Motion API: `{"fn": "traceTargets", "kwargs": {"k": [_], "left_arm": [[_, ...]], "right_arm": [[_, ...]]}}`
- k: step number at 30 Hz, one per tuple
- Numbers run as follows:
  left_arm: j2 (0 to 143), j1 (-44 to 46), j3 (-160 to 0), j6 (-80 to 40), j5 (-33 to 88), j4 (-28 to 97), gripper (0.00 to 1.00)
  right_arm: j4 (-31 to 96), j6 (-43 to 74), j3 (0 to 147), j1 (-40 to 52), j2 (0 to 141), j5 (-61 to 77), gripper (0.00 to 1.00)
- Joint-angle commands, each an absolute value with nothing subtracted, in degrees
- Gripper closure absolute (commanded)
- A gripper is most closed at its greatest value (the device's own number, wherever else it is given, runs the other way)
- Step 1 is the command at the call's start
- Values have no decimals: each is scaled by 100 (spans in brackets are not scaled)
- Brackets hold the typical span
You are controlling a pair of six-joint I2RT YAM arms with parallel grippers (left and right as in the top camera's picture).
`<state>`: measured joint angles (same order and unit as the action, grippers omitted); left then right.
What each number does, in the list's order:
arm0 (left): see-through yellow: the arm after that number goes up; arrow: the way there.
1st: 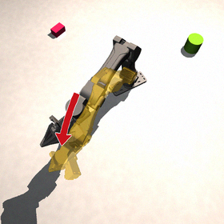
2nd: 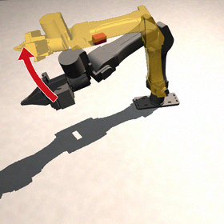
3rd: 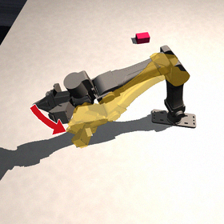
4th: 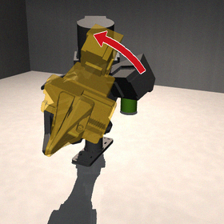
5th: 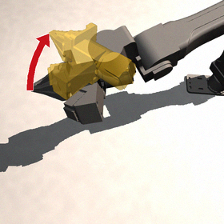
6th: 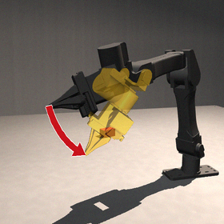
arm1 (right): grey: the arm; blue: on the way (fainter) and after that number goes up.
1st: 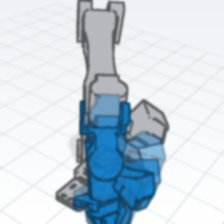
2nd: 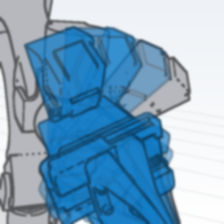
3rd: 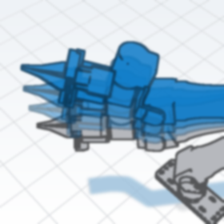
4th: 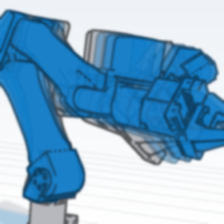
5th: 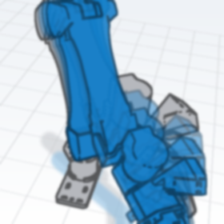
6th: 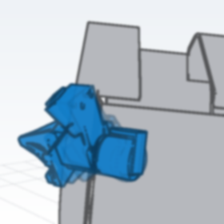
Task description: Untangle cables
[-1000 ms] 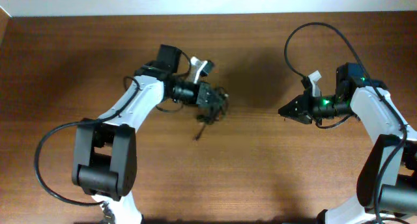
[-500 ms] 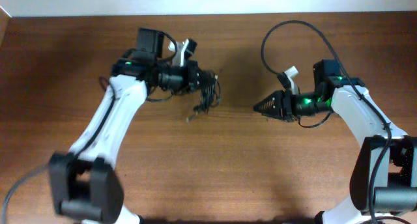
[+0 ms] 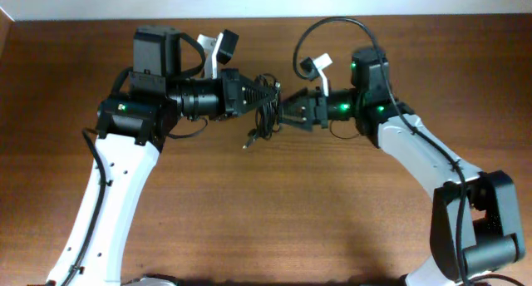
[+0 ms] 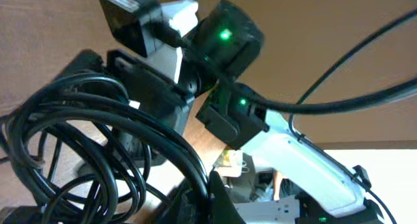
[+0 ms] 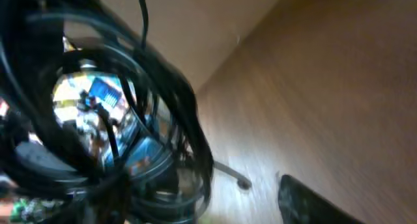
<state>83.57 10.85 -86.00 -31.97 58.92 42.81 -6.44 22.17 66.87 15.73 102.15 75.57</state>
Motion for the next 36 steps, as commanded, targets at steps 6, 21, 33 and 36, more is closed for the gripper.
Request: {"fn": "traceTargets", "kwargs": {"k": [6,21,33,36], "left_arm": [[8285,1070,-8683,-2936,6018,4305,100],[8718,1199,-7456,-2246,1699,5502,46],[10197,2519,-7428,-1992,2023,5476,89],[10532,2652,-7428,-2010,2078,5384,84]], "right_arm": [[-421,3173,6740,2213,10162,5924,96],[4777,1822,6742,2292,9968,2580,93],[5207,1999,6740,2244,10221,2067,42],[5009,2270,6740,2241,10333,2067,44]]}}
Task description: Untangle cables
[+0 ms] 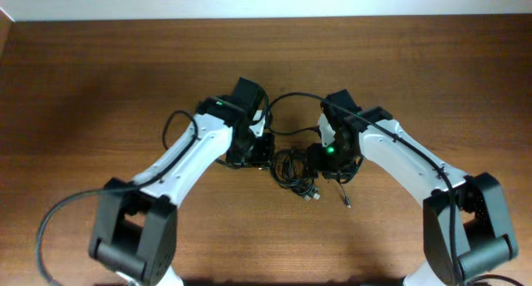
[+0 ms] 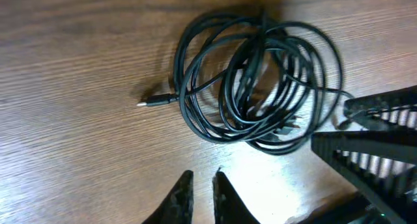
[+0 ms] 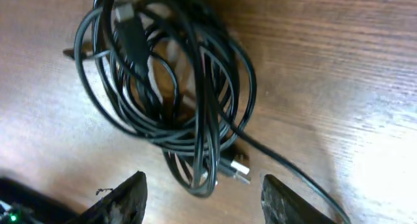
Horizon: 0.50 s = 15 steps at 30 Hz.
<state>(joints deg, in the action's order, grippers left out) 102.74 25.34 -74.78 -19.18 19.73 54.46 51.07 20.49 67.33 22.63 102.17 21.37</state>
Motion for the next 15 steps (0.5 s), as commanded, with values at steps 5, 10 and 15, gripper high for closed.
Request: {"fn": "traceTargets", "kwargs": {"k": [5,10,15], "left_arm": [[11034,2711,-7424,-2012,2783,4851,73],[11443,2711,-7424,-2423,2989,4646,75],[11773,2714,-7419,-2786,3218,4254,76]], "right_arm": [[4818,2493,6740,2231,10630,2351,45],[4794,2705,6740,1876,10731,2458,64],[4700,2556,6735,1833,10849,2696,75]]}}
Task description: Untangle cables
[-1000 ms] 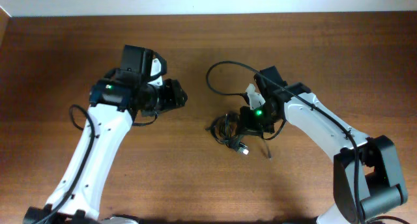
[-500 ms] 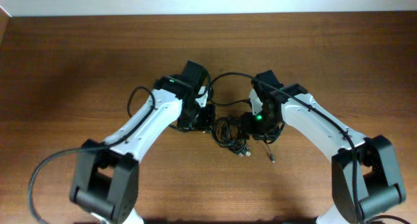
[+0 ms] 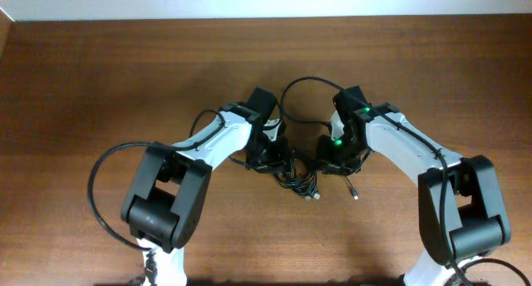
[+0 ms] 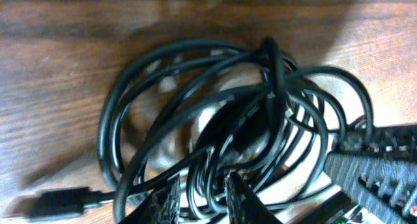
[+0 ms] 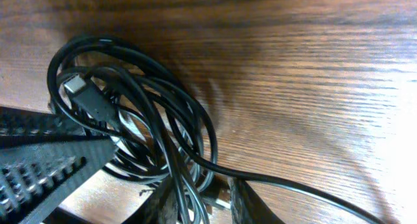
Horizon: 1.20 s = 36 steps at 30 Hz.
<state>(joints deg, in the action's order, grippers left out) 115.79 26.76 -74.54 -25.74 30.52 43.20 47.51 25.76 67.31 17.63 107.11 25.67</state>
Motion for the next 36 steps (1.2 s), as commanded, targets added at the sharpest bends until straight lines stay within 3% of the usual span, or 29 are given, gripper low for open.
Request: {"fn": "traceTargets", "kwargs": {"k": [1,3,4,7,11,12,13,15,17,19,21,23,26,27,29,36], "left_arm": [[11793,2714,-7419,-2786,3218,4248,76],[11797,2753,-7417,-2783,3216,4246,80],[11797,2825,-7417,-2786,3218,4244,100],[11695,2762,-7485,-2714,3918,4246,100],[11050,2355,-7555,-2502,3922,4036,100],[10825,2320,-7555,-2453,3924,3935,100],[10460,2307,-7555,-2421,3924,3765,100],[10014,2309,-7555,-2368,3927,3555,100],[9701,2309,-7555,-2373,3929,3516,100],[9557,2305,-7555,-2377,4125,3516,100],[9485,2189,-7555,-2423,4718,3516,100],[9483,2040,-7555,-2550,4906,3555,100],[9485,1955,-7553,-2543,3850,4016,100],[9485,1970,-7550,-2545,3151,4254,100],[9487,1970,-7540,-2543,2488,4582,100],[9568,1968,-7157,-2434,2423,4766,100]], "right_arm": [[4665,2556,6729,1837,10930,2700,76],[4639,2554,6716,1837,11076,2731,77],[4589,2554,6685,1837,11100,2742,81],[4510,2530,6571,1837,11100,2740,84],[4521,2364,6482,1837,11100,3111,87],[4541,2272,6482,1837,11100,3454,85],[4547,2274,6482,1837,11100,3747,67],[4501,2274,6482,1837,11100,4152,49],[4386,2292,6482,1835,11100,4464,49],[4254,2296,6482,1835,11100,4436,50],[4128,2296,6482,1835,11100,4233,71],[4154,2292,6482,1835,11100,3907,73],[4178,2193,6482,1837,11100,3944,71],[4176,2032,6482,1837,11100,3938,76],[4176,1964,6482,1837,11100,3940,96],[4150,1243,6482,1837,11100,4510,96]]}}
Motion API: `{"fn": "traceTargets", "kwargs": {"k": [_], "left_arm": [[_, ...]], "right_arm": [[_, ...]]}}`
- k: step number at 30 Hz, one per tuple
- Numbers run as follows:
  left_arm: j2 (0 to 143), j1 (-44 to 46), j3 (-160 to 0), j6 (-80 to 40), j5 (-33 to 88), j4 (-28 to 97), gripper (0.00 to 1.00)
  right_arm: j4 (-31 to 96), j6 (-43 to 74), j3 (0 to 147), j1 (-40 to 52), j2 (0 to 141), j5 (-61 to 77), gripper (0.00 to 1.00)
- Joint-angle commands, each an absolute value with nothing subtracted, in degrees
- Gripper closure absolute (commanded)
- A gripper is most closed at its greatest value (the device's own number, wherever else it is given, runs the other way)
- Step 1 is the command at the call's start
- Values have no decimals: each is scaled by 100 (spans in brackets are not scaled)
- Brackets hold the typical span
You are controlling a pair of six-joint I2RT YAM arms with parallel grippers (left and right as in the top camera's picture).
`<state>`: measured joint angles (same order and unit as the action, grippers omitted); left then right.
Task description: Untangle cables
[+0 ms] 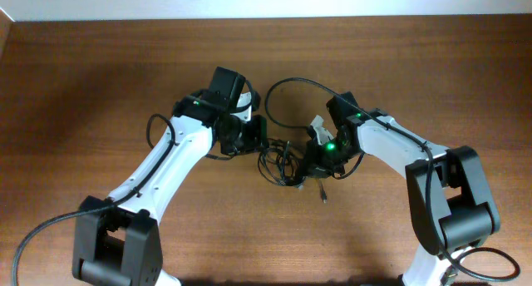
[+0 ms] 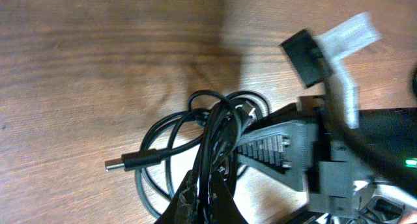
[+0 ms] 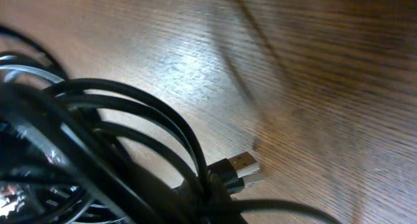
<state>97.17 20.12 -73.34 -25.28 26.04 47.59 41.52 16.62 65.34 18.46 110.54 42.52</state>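
A tangled coil of black cables [image 1: 279, 163] lies mid-table between both arms. In the left wrist view my left gripper [image 2: 203, 198] is shut on a few strands of the coil [image 2: 215, 129], and a plug [image 2: 124, 163] sticks out to the left. My left gripper [image 1: 263, 144] is at the coil's left edge, my right gripper [image 1: 302, 162] at its right edge. The right wrist view shows the strands [image 3: 98, 146] filling the lower left, two USB plugs [image 3: 241, 165], and my right gripper [image 3: 218, 203] closed among the strands, mostly hidden.
The brown wooden table [image 1: 100, 86] spreads out on all sides. A loose cable end [image 1: 322, 194] trails toward the front from the coil. The right arm's own cable loop [image 1: 291, 81] arches behind the coil. A pale wall strip runs along the far edge.
Both grippers had their fingers astride strands of the coil; now both are shut on strands. The left arm has drawn back to the left, and the coil sits slightly left and farther back.
First both grippers held the coil up high between them. Then the coil lay on the table with both grippers off it. Then both were down at the coil with fingers around strands. Now each grips strands on its own side.
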Motion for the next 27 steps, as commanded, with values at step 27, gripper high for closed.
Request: {"fn": "traceTargets", "kwargs": {"k": [27], "left_arm": [[9708,1955,-6711,1282,3291,3708,100]], "right_arm": [[4615,-451,6624,2436,9861,4333,96]]}}
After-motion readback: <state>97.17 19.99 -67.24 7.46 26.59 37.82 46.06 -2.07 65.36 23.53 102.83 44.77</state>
